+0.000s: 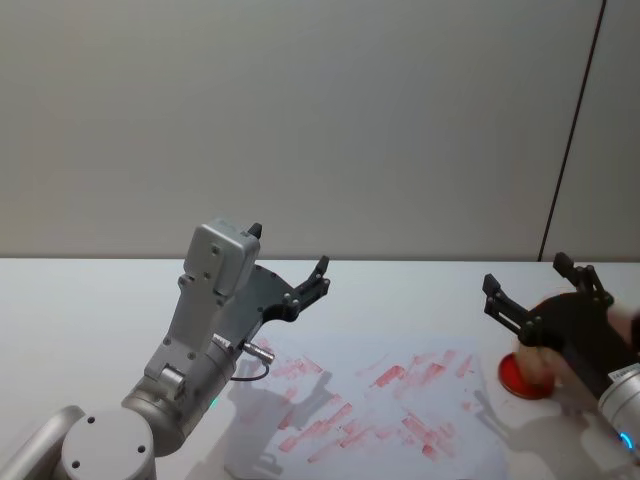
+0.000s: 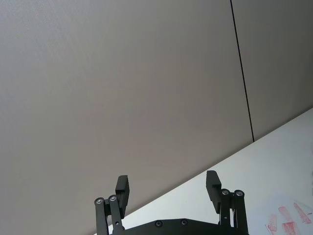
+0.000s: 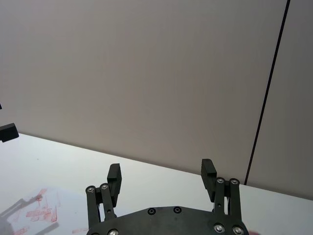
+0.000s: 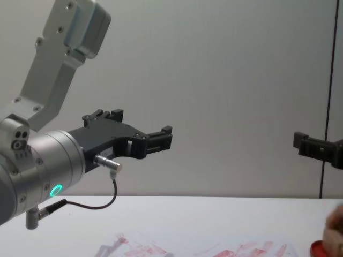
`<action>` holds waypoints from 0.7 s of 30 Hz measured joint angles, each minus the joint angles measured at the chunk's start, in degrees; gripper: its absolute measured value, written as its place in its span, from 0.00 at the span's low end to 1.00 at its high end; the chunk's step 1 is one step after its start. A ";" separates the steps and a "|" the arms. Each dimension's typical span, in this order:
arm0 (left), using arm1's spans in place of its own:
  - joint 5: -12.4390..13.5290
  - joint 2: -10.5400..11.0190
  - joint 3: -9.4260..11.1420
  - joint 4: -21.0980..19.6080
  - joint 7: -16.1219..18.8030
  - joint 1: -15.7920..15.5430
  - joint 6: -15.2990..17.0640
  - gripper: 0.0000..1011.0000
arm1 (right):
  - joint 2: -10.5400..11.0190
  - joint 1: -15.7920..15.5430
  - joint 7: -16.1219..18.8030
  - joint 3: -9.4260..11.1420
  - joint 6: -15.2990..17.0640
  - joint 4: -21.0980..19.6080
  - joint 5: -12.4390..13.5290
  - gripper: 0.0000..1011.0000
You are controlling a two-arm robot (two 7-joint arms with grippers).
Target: Use the one hand to pick up the stamp and affix it onto the A4 paper.
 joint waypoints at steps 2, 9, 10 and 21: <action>0.00 0.00 0.00 0.00 0.00 0.00 0.00 0.99 | 0.00 0.00 0.00 0.00 0.00 0.00 0.00 0.99; 0.00 0.00 0.00 0.00 0.00 0.00 0.00 0.99 | 0.00 0.00 0.00 0.01 0.00 0.00 0.00 0.99; 0.00 0.00 0.00 0.00 0.00 0.00 0.00 0.99 | 0.00 0.00 0.00 0.00 0.00 0.00 0.00 0.99; 0.00 0.00 0.00 0.00 0.00 0.00 0.00 0.99 | 0.00 0.00 0.00 0.00 0.00 0.00 0.00 0.99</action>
